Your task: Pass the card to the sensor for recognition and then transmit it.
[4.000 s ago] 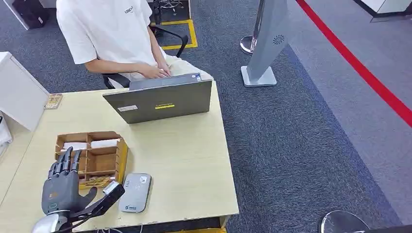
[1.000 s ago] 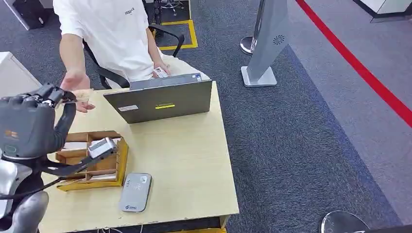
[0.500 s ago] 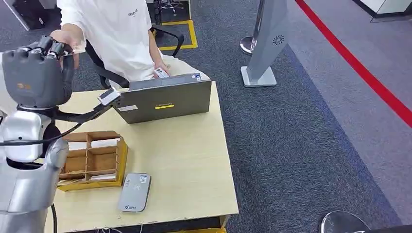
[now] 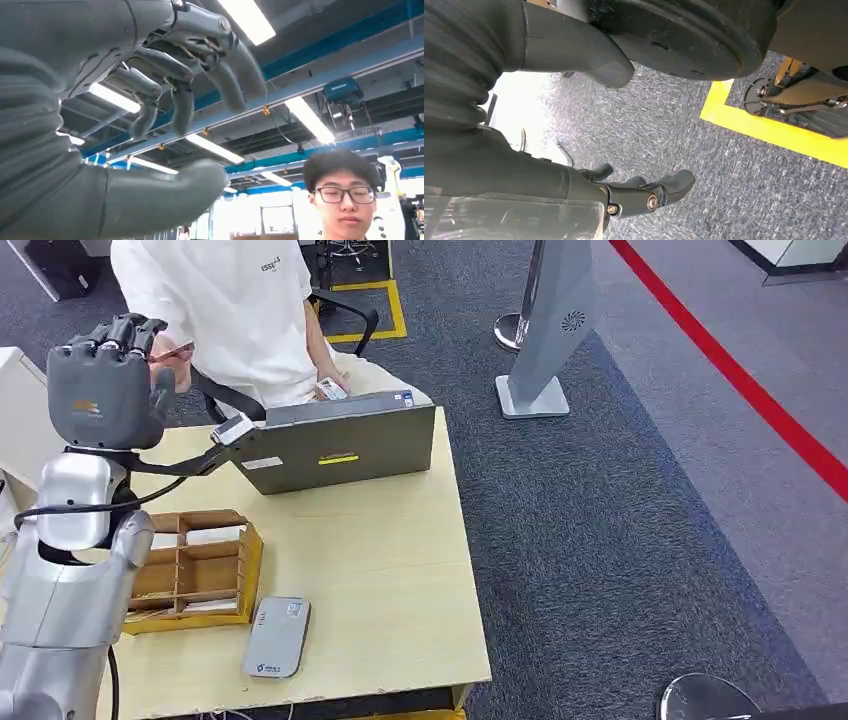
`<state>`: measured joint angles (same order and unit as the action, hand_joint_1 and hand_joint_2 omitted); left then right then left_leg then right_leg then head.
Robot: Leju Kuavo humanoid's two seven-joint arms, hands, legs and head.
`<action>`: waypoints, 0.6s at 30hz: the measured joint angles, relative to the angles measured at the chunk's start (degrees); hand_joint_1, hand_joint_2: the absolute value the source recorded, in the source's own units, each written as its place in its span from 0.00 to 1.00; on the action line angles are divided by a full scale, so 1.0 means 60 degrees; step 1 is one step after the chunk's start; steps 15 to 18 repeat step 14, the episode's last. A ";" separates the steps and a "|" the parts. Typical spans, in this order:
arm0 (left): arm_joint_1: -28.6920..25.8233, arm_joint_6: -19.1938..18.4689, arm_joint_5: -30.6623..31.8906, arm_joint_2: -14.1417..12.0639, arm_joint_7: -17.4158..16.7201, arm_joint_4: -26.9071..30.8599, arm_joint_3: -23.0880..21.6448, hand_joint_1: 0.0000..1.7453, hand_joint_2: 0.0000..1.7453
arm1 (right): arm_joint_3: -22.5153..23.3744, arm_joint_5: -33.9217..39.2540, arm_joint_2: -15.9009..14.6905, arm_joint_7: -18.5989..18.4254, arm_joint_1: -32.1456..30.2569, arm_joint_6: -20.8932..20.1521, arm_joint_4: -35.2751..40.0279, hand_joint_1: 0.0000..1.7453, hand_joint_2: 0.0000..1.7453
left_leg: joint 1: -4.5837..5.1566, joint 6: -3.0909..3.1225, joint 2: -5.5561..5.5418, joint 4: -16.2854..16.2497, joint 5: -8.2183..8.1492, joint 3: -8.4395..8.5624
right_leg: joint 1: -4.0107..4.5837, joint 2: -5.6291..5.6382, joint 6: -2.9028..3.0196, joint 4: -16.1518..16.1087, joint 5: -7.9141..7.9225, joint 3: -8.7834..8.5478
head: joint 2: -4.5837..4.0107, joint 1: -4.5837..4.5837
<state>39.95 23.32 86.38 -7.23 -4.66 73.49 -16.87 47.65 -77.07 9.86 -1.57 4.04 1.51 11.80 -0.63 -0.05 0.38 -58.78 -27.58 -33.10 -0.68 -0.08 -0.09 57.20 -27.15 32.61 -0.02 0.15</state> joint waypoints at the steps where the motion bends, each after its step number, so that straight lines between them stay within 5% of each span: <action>1: 0.0000 0.0000 0.0000 0.0000 0.0000 -0.0001 0.0000 0.00 1.00 | 0.0000 0.0000 0.0000 0.0000 -0.0001 0.0000 0.0000 0.00 1.00 | 0.0000 0.0000 0.0001 0.0000 0.0000 0.0000 | 0.0000 0.0000 0.0000 0.0000 0.0000 0.0000 | 0.0000 0.0000; 5: 0.0008 0.0150 -0.0310 0.0047 0.0040 -0.0150 0.0102 0.00 1.00 | -0.0018 -0.0015 0.0000 -0.0011 -0.0006 0.0004 -0.0004 0.00 1.00 | 0.0000 -0.0003 -0.0004 0.0000 -0.0004 -0.0005 | 0.0000 -0.0004 -0.0004 -0.0001 -0.0003 0.0001 | 0.0000 0.0000; 9: -0.0594 -0.0483 -0.3571 -0.0232 0.0742 -0.0142 0.1098 0.00 1.00 | -0.0018 0.0065 0.0000 -0.0062 -0.0019 0.0047 0.0000 0.00 1.00 | -0.0003 -0.0006 0.0004 0.0004 -0.0002 -0.0003 | 0.0001 0.0005 -0.0002 0.0013 -0.0003 0.0003 | 0.0000 -0.0004; 10: -0.0635 -0.0744 -0.4561 -0.0317 0.0937 -0.0223 0.1476 0.00 0.00 | -0.0018 0.0091 0.0000 -0.0069 -0.0025 0.0058 0.0000 0.00 1.00 | -0.0004 -0.0006 0.0006 0.0005 -0.0002 -0.0003 | 0.0001 0.0007 0.0001 0.0014 -0.0005 0.0006 | 0.0000 0.0000; 14: -0.0665 -0.1501 -0.8126 -0.0737 0.1946 -0.1236 0.3372 0.00 0.00 | -0.0007 0.0175 0.0000 -0.0069 -0.0031 0.0127 -0.0004 0.00 1.00 | -0.0004 -0.0014 0.0034 0.0010 -0.0004 0.0007 | 0.0001 0.0031 0.0017 0.0029 -0.0015 0.0019 | 0.0000 -0.0018; 18: -0.0665 -0.1501 -0.8126 -0.0737 0.1946 -0.1236 0.3372 0.00 0.00 | -0.0007 0.0175 0.0000 -0.0069 -0.0031 0.0127 -0.0004 0.00 1.00 | -0.0004 -0.0014 0.0034 0.0010 -0.0004 0.0007 | 0.0001 0.0031 0.0017 0.0029 -0.0015 0.0019 | 0.0000 -0.0018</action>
